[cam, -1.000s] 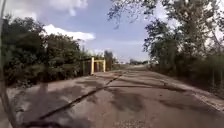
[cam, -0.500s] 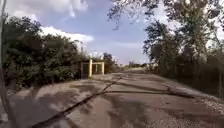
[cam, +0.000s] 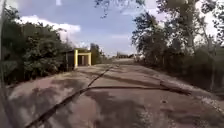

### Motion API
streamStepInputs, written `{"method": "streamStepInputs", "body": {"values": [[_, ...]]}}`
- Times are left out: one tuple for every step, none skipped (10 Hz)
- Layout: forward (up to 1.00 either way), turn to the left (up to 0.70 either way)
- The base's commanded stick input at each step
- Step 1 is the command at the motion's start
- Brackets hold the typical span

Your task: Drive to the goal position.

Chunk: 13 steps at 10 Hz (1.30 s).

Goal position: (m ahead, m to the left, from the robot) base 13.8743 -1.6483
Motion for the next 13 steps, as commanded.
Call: {"method": "streamStepInputs", "body": {"values": [[0.70,0.00],[0.70,0.00],[0.70,0.00],[0.70,0.00],[0.70,0.00],[0.70,0.00],[0.70,0.00],[0.70,-0.01],[0.70,-0.01],[0.70,-0.01],[0.70,-0.02],[0.70,-0.01],[0.70,-0.09]]}}
